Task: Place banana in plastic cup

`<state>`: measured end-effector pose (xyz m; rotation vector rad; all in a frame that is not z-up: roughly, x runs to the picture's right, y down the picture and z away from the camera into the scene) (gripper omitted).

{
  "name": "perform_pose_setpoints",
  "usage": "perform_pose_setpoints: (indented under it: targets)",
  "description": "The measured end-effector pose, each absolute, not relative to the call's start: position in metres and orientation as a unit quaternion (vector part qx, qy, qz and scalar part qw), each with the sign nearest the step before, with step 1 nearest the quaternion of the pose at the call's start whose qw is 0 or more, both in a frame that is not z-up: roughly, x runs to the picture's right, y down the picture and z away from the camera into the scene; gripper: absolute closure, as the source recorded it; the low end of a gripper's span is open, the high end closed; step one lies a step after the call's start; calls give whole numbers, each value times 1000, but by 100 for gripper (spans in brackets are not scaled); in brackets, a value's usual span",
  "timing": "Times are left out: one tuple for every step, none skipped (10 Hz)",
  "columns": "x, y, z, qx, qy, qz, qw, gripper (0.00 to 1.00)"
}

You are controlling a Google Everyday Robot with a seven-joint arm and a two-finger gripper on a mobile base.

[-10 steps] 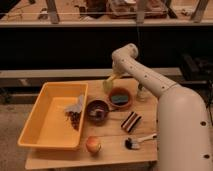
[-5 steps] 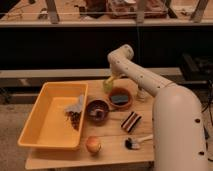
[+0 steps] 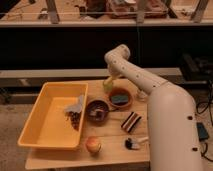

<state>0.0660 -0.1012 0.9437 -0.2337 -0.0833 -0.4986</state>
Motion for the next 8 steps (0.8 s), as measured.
perform_pose_setpoints:
  targets:
    - [66,-101,946,-117,-41,-245,962,27]
    - [65,-100,948,-119,-42,-243,962,26]
    - [67,-101,950,-120,-41,-241,962,26]
    - [69,-102,951,-120,-40,-238,963,26]
    - [72,-104,952,-119,-39,-236,964,26]
    - [74,-106,952,-118,-38,-234,964,26]
    - [75,-107,952,-118,-38,-231,965,26]
    - [77,-109,951,-120,-41,-225,966,26]
